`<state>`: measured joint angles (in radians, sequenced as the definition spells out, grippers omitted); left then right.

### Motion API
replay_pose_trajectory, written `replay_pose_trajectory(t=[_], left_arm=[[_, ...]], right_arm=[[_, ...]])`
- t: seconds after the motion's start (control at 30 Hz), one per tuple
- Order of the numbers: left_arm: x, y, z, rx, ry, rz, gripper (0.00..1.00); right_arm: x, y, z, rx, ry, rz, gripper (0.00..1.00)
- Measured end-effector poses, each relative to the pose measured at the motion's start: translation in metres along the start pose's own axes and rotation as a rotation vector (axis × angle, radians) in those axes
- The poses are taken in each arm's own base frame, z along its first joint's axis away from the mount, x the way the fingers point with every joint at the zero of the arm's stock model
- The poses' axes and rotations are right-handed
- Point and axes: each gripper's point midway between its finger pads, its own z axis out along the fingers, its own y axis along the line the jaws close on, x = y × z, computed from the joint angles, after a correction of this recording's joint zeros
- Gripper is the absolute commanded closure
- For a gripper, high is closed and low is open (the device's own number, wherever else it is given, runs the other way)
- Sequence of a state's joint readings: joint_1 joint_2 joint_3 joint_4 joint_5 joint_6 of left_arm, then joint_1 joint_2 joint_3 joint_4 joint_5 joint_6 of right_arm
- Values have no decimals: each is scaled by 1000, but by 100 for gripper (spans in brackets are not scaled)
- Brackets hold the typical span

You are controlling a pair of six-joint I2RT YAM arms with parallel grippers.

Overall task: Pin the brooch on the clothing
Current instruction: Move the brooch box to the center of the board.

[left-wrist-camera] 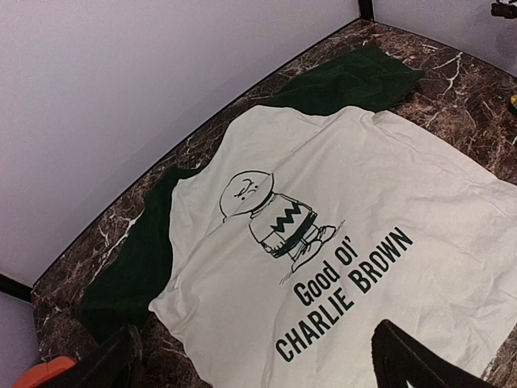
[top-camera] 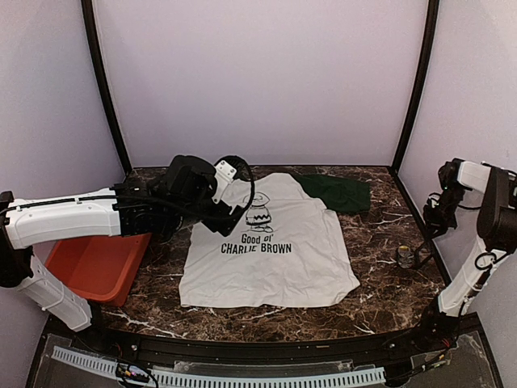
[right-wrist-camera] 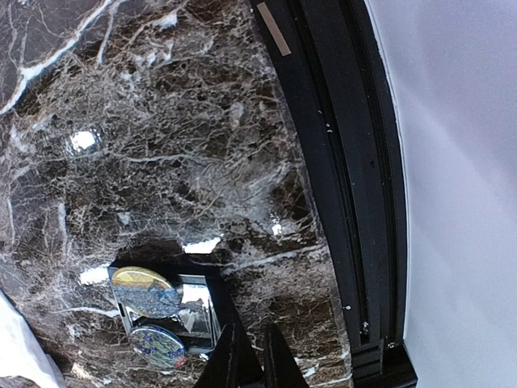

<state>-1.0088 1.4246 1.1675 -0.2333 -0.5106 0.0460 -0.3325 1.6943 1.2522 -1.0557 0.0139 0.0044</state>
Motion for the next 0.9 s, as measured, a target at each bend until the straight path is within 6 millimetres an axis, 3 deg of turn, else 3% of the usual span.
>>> replay_pose_trajectory(t=[0.9], left_arm=[[0, -5, -1, 24, -2, -4, 1]], right_arm=[[-25, 17, -2, 8, -5, -56, 88]])
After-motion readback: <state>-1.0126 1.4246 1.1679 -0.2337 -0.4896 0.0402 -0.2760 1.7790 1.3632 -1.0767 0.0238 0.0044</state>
